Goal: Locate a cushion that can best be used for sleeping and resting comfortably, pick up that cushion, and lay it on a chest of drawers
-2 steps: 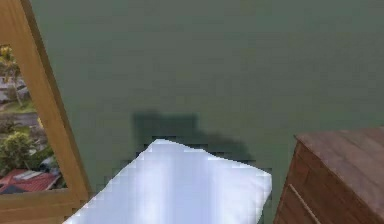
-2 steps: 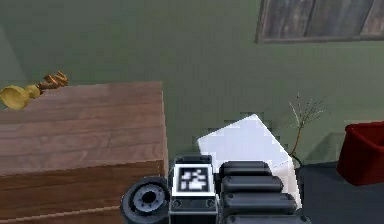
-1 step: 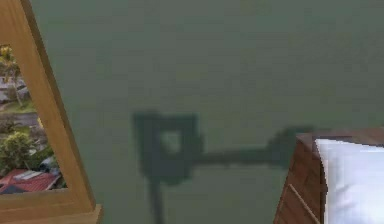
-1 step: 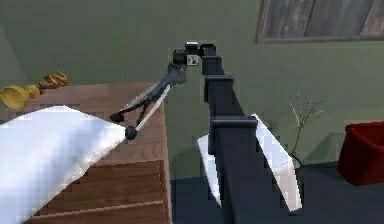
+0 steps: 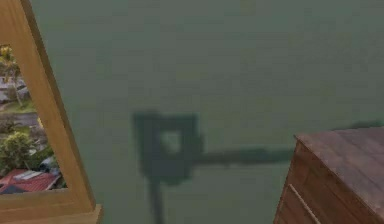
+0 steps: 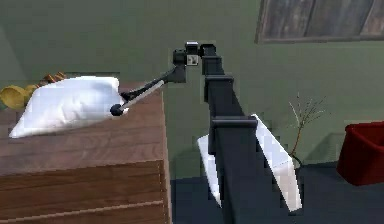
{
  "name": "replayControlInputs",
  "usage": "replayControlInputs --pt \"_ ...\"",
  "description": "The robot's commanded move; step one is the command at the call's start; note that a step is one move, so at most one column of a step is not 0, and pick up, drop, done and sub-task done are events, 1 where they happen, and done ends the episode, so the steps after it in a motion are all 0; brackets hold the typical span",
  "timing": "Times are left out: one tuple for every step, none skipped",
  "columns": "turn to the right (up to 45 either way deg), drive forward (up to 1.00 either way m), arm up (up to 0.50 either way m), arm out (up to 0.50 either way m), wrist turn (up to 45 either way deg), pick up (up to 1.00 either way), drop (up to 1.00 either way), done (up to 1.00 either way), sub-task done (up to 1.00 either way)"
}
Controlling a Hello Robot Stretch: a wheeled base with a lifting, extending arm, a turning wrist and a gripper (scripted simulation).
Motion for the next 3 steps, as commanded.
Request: replayControlInputs --pt "0.0 0.00 -0.12 0.00 0.0 0.00 0.00 0.00 0.00" --pt "0.0 0.00 0.00 0.00 0.0 0.00 1.00 0.00 0.00" --pt "0.0 0.00 0.00 -0.10 0.0 0.00 0.00 0.00 0.00"
